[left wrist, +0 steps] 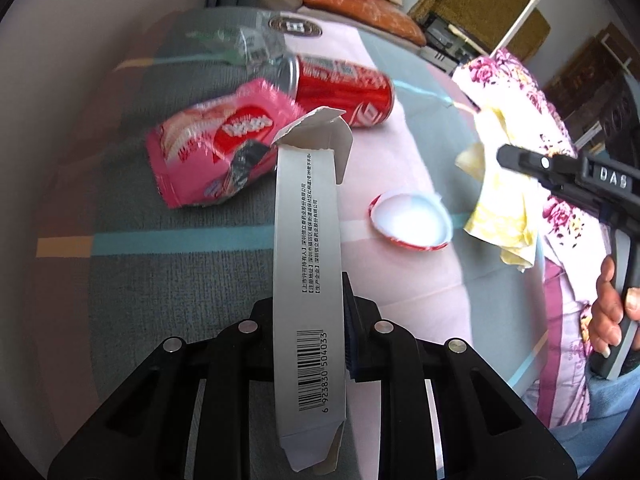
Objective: Collect trash
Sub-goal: 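Carry the white box and yellow paper toward the teal bin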
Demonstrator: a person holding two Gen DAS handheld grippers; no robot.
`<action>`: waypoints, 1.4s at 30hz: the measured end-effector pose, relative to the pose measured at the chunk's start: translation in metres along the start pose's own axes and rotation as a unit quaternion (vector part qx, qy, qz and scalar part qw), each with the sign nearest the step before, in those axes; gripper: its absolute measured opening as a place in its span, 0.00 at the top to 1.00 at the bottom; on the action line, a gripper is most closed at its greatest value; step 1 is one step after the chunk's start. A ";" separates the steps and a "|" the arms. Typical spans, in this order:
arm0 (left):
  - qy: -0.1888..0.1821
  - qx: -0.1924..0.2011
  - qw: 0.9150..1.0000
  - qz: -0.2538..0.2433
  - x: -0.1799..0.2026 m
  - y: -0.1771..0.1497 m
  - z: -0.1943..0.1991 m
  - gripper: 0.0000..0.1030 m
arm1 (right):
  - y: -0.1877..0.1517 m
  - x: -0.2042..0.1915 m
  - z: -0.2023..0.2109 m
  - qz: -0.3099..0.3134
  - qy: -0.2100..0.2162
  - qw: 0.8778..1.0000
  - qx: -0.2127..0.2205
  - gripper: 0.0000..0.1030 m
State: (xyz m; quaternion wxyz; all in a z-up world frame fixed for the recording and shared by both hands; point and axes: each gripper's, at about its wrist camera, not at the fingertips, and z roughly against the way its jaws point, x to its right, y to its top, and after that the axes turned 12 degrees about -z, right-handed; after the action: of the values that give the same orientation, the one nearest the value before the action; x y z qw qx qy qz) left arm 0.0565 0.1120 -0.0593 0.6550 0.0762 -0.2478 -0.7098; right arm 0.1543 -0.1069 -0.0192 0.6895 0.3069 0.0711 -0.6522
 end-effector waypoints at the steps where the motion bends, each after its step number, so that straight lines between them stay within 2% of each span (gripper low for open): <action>1: -0.001 0.003 1.000 0.001 0.001 0.001 0.004 0.78 | 0.000 0.003 0.004 -0.002 0.000 1.000 0.004 0.93; 7: -0.015 0.027 0.999 -0.027 0.036 0.021 0.027 0.78 | -0.003 0.037 0.039 -0.023 -0.012 0.999 0.037 0.93; 13: -0.041 0.036 0.996 -0.068 0.098 0.053 0.023 0.78 | -0.007 0.095 0.077 -0.075 -0.018 0.994 0.079 0.93; 23: -0.089 0.010 0.985 -0.146 0.225 0.094 -0.034 0.78 | -0.011 0.189 0.141 -0.139 -0.036 0.979 0.143 0.93; 29: -0.100 -0.010 0.975 -0.197 0.295 0.108 -0.065 0.78 | -0.018 0.248 0.176 -0.179 -0.049 0.966 0.179 0.93; 33: -0.106 -0.028 0.970 -0.216 0.328 0.109 -0.086 0.78 | -0.023 0.290 0.194 -0.211 -0.053 0.958 0.187 0.93; 42: -0.113 -0.058 0.961 -0.245 0.379 0.113 -0.121 0.78 | -0.030 0.335 0.206 -0.241 -0.058 0.950 0.190 0.93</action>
State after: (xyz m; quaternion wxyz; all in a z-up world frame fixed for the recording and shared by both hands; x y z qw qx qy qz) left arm 0.1601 -0.2869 -0.0310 0.4324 0.0162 -0.2525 -0.8654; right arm 0.1109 -0.4984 -0.0308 0.4439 0.3678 -0.0222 -0.8168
